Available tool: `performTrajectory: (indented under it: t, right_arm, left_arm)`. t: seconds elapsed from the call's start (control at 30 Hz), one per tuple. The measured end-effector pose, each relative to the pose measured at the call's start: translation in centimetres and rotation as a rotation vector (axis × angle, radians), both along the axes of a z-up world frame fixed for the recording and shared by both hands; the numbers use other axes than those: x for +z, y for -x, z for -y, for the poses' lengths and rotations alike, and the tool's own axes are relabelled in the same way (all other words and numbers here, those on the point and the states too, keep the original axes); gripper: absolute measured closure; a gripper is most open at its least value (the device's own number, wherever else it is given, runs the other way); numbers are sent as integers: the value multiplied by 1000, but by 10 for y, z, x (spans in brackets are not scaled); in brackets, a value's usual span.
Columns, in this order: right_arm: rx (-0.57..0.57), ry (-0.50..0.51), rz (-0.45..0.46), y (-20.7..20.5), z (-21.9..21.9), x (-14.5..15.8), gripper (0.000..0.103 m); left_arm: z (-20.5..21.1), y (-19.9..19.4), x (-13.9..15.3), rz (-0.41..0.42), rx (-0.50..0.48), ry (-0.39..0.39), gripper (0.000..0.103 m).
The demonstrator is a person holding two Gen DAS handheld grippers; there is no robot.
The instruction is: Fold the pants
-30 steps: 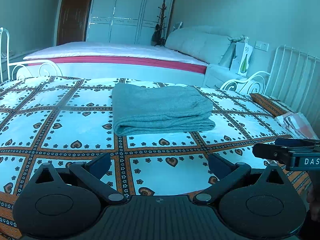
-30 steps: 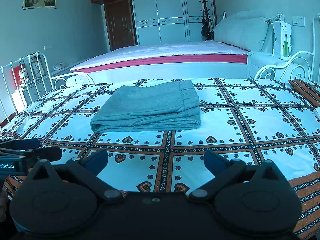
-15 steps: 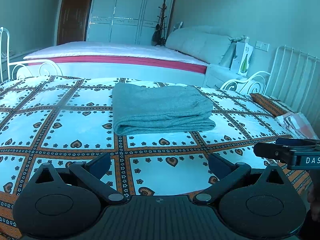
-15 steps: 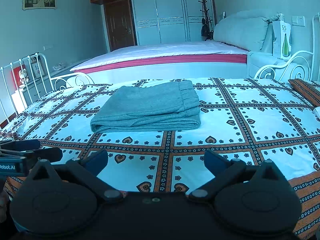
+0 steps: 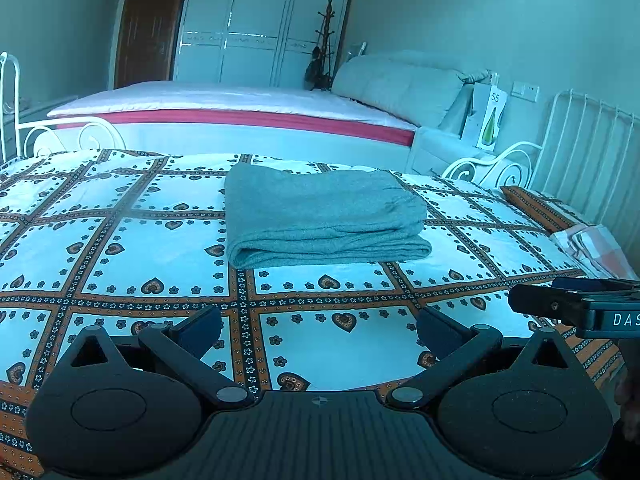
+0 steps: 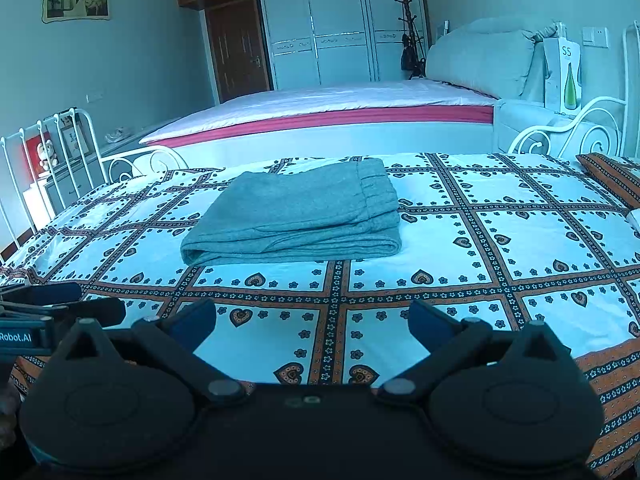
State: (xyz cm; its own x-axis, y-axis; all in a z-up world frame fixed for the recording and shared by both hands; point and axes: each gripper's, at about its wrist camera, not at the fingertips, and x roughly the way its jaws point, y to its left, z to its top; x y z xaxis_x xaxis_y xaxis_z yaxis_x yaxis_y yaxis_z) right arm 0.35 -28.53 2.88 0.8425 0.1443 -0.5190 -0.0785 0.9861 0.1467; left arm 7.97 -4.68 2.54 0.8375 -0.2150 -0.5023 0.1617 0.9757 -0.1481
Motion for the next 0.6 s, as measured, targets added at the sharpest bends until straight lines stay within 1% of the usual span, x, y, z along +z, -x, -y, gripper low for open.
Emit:
performTrajectory:
  t: [0.2,0.37,0.5,0.6]
  right_arm:
    - [4,2,-2,-1,0,0,6]
    - [5,3,-3,-1,-1,0,6]
    - [7,4,-4,-1,-1,0,6]
    - [10,6,-5,-2,-1,0,6]
  left_arm:
    - [1,-1,-1,-15,-4,1,0]
    - [-2,1,1,23,-33,11,1]
    - [-6,2,3,41,-31,22,1]
    - [-5,1,2,24,-29,24,1]
